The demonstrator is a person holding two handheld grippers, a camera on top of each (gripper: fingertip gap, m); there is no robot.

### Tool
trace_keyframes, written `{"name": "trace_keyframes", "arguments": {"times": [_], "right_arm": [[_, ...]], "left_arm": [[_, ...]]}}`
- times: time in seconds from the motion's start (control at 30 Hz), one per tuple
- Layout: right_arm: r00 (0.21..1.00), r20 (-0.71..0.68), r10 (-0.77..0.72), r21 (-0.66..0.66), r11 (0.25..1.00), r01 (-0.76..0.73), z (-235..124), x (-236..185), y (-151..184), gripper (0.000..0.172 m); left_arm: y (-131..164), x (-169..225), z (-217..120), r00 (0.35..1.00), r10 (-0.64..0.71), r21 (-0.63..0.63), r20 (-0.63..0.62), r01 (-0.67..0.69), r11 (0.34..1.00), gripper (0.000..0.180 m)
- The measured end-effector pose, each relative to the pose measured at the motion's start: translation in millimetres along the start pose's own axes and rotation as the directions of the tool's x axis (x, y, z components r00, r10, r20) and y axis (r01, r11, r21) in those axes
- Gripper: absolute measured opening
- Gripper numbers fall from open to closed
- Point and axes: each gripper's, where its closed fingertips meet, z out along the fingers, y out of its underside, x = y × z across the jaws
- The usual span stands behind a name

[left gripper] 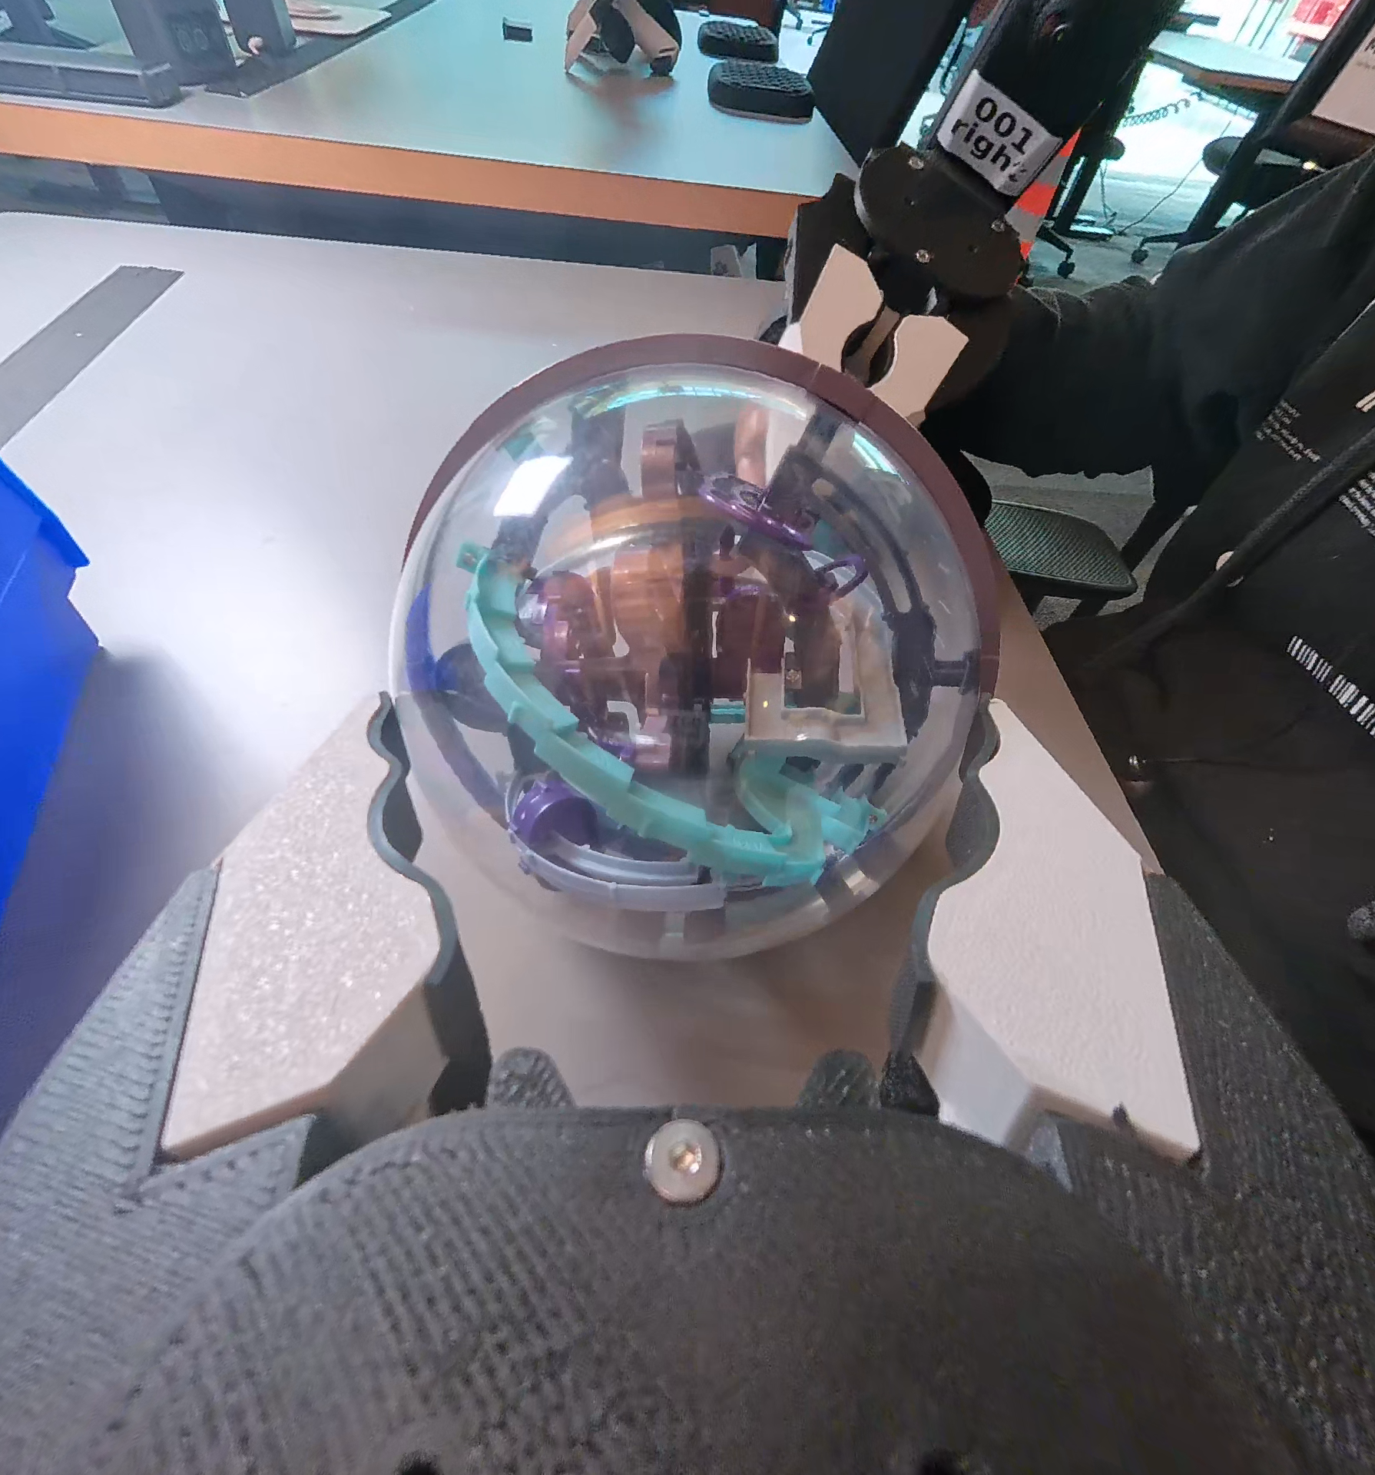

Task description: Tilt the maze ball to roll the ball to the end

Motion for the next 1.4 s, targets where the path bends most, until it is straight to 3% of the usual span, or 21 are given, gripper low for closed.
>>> {"name": "trace_keyframes", "arguments": {"times": [0.17,0.3,0.37,0.47,0.53,0.73,0.87,0.97,1.17,1.4], "right_arm": [[0.999,0.040,0.004,0.008,1.000,-0.004,-1,-2,1,0.000],[0.998,-0.001,0.061,0.047,0.997,-0.061,-11,21,8,0.000],[0.998,0.056,0.028,0.077,0.996,-0.032,-18,30,21,0.014],[0.960,0.257,0.113,0.120,0.982,-0.148,-26,32,25,0.054],[0.952,0.292,0.086,0.070,0.991,-0.111,-21,38,32,0.074],[0.885,0.449,0.123,0.074,0.982,-0.174,7,34,18,0.103],[0.871,0.487,0.069,0.096,0.987,-0.132,18,28,-1,0.114],[0.854,0.520,0.033,0.110,0.988,-0.105,16,31,-14,0.107],[0.838,0.545,-0.010,0.107,0.993,-0.058,11,58,-27,0.052],[0.757,0.652,-0.032,0.046,0.999,0.003,13,62,-40,0.035]], "left_arm": [[0,0,0,1.000,-0.003,0.006,-0.001,0.003,1.000,0.135],[1,0,-2,1.000,0.003,0.007,-0.012,-0.003,1.000,0.135],[1,-1,-2,1.000,0.003,0.010,-0.024,-0.003,1.000,0.134],[1,-1,-2,0.999,0.013,0.021,-0.050,-0.012,1.000,0.134],[0,-1,-1,0.997,0.023,0.033,-0.069,-0.020,0.999,0.134],[-3,-1,2,0.988,0.072,0.063,-0.136,-0.064,0.996,0.133],[-5,-1,4,0.981,0.088,0.068,-0.174,-0.077,0.995,0.133],[-5,1,5,0.974,0.088,0.062,-0.207,-0.077,0.995,0.132],[-4,4,9,0.962,0.089,0.062,-0.259,-0.075,0.995,0.131],[-8,4,13,0.949,0.096,0.064,-0.302,-0.080,0.995,0.130]]}}
